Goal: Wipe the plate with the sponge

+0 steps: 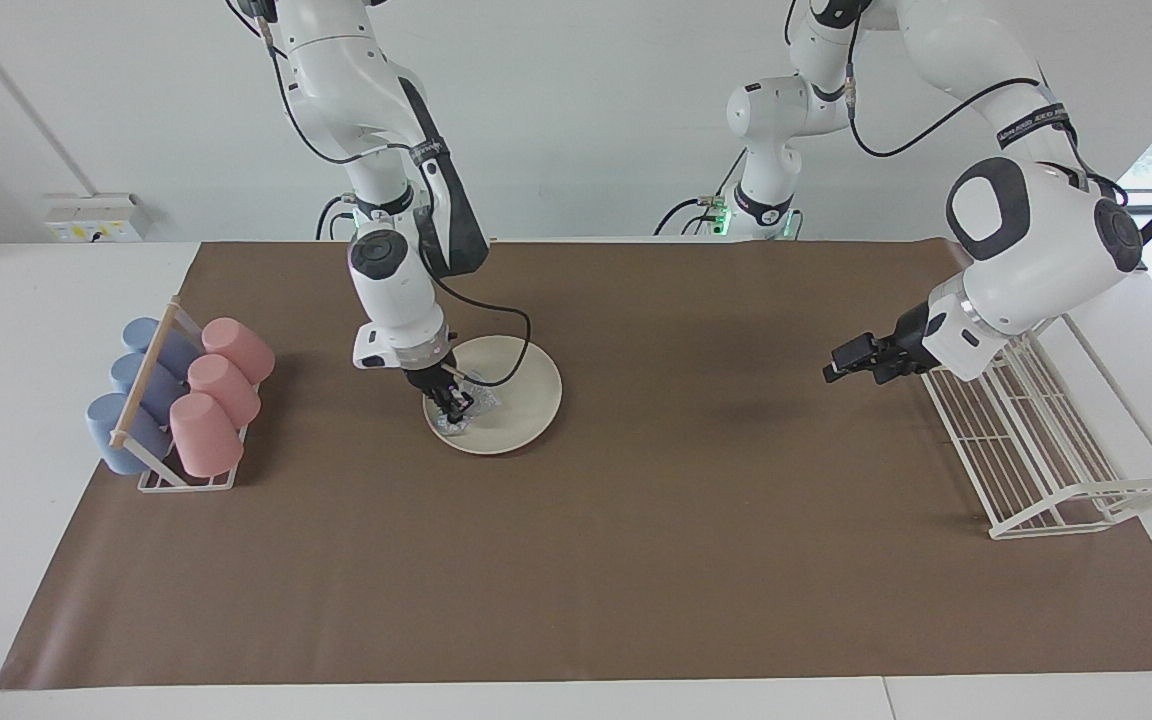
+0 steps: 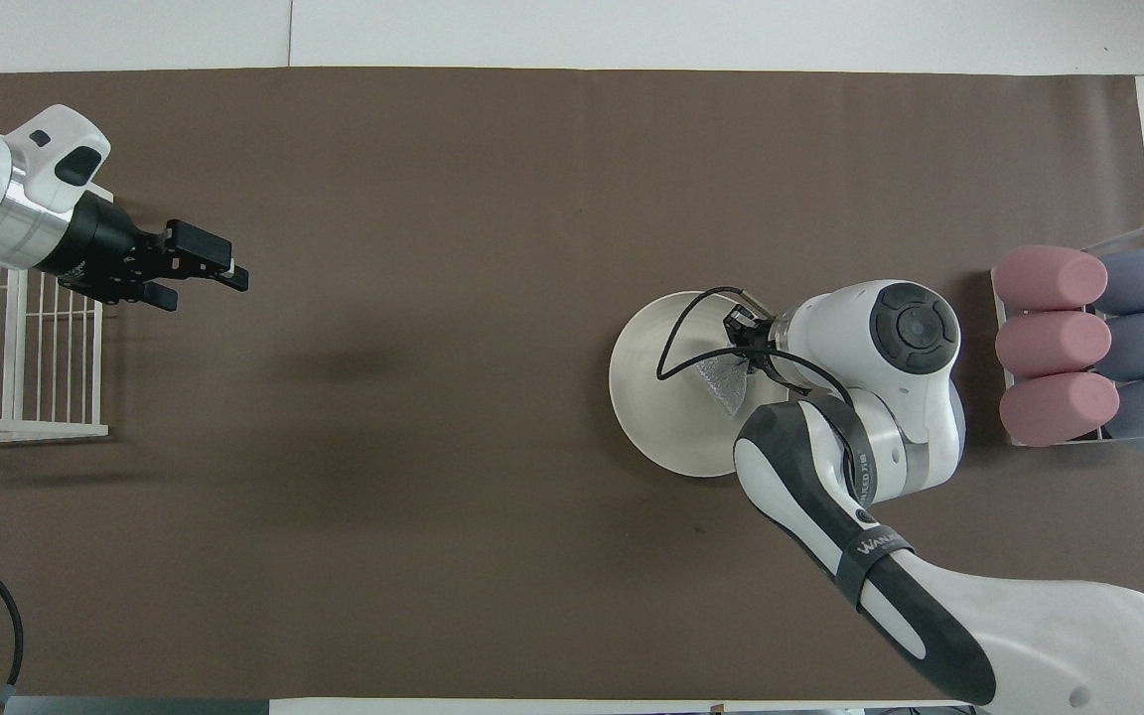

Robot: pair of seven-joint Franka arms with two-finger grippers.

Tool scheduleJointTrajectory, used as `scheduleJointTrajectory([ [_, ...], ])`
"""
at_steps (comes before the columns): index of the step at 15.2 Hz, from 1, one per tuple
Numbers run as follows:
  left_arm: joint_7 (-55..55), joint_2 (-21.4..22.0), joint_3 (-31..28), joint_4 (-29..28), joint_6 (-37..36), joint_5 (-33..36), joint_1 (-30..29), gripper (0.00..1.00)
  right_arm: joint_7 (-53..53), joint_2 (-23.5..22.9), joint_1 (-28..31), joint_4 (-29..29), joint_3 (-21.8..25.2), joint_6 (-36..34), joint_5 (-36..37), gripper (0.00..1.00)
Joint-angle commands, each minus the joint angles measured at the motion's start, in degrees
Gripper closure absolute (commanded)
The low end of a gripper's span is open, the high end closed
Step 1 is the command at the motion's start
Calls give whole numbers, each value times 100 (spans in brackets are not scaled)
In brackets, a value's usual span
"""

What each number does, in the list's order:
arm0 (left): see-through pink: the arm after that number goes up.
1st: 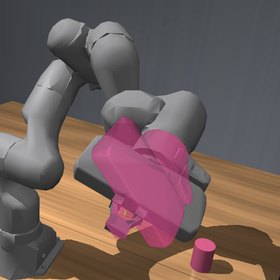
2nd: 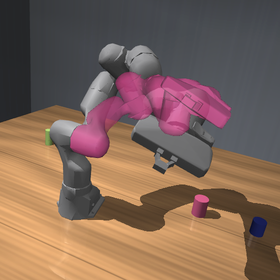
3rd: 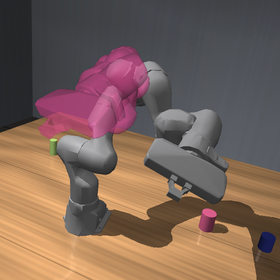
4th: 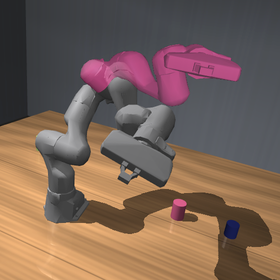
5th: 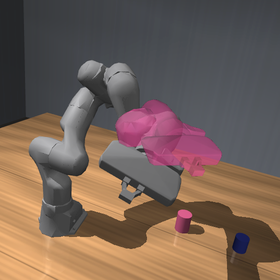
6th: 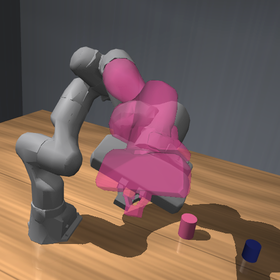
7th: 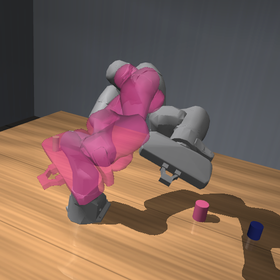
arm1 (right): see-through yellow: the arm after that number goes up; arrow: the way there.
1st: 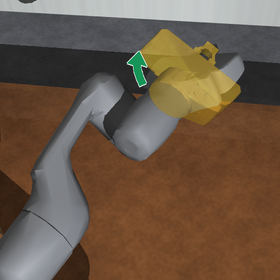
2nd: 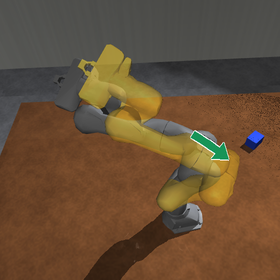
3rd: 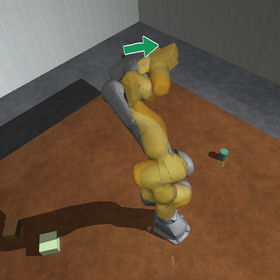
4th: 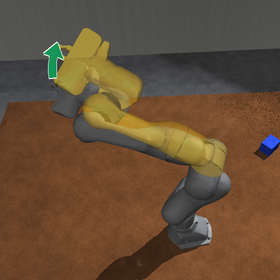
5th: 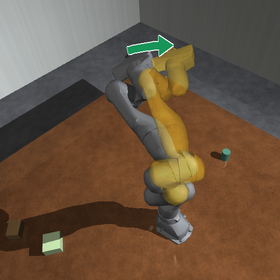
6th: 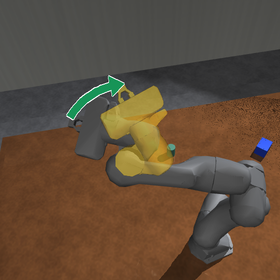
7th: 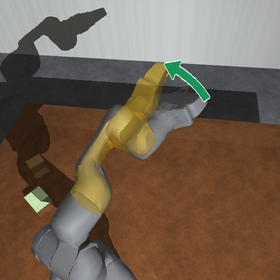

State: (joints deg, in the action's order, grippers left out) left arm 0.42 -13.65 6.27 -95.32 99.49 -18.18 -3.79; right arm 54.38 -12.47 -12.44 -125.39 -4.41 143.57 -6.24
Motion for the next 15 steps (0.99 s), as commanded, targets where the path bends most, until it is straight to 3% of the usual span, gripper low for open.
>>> scheduleJointTrajectory([
  [1,90,170,15,-198,158,112,2,0,246,-230,-117,-108,-33,39,9,100],
  [7,90,170,15,-207,176,112,19,0,2153,-212,-1083,-108,-33,101,9,100],
  [12,81,170,15,-207,193,112,28,0,2604,-212,-1225,-65,-33,92,9,100],
  [15,81,170,15,-207,193,112,28,0,3173,-169,-1234,434,-33,-301,9,100],
])
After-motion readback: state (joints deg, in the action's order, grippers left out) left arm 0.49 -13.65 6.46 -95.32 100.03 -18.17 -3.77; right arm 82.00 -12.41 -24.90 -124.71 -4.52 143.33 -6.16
